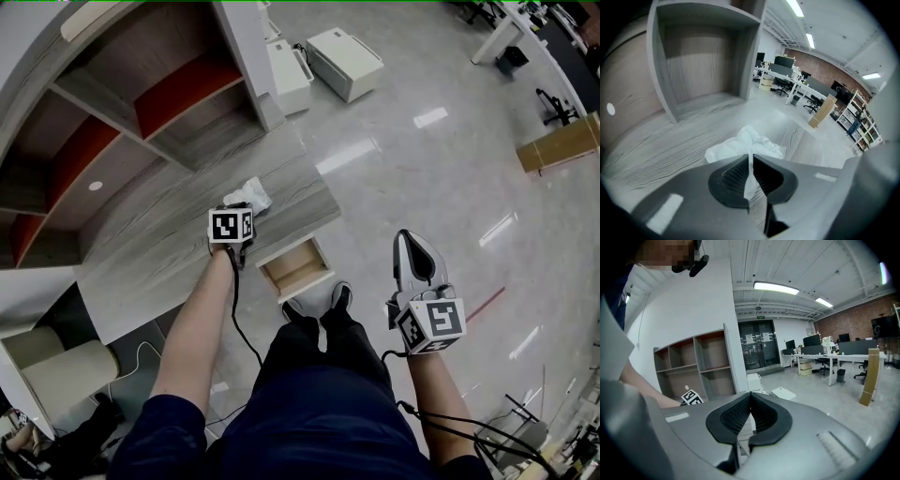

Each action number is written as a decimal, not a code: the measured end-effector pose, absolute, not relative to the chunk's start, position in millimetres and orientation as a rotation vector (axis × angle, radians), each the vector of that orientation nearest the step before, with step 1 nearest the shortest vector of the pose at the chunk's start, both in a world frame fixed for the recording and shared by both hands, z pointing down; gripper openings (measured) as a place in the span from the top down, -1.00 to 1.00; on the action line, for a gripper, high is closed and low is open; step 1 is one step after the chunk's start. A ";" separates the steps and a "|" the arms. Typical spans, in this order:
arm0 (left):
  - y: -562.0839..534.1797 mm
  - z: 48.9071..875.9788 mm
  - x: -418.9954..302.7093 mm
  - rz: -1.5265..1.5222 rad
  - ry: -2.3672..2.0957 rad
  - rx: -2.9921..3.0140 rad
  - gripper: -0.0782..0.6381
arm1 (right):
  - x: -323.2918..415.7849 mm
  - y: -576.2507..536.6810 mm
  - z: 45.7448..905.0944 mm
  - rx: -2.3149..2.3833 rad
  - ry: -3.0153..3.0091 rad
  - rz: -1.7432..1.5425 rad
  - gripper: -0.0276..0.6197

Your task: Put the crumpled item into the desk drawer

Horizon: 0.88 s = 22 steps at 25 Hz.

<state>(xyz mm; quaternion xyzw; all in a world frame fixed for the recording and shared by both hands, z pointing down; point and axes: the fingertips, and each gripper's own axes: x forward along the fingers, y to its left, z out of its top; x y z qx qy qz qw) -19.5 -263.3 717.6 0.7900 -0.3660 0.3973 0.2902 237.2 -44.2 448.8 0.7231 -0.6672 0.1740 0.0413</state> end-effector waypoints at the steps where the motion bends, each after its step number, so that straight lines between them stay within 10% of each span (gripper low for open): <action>1: -262.3 717.5 -21.4 1.070 -0.977 2.108 0.72 | 234.8 -45.0 449.3 2.205 -2.049 0.534 0.90; 22: -213.7 663.7 -38.4 0.955 -0.984 2.291 0.77 | 179.0 -69.8 454.3 2.006 -2.207 0.542 0.90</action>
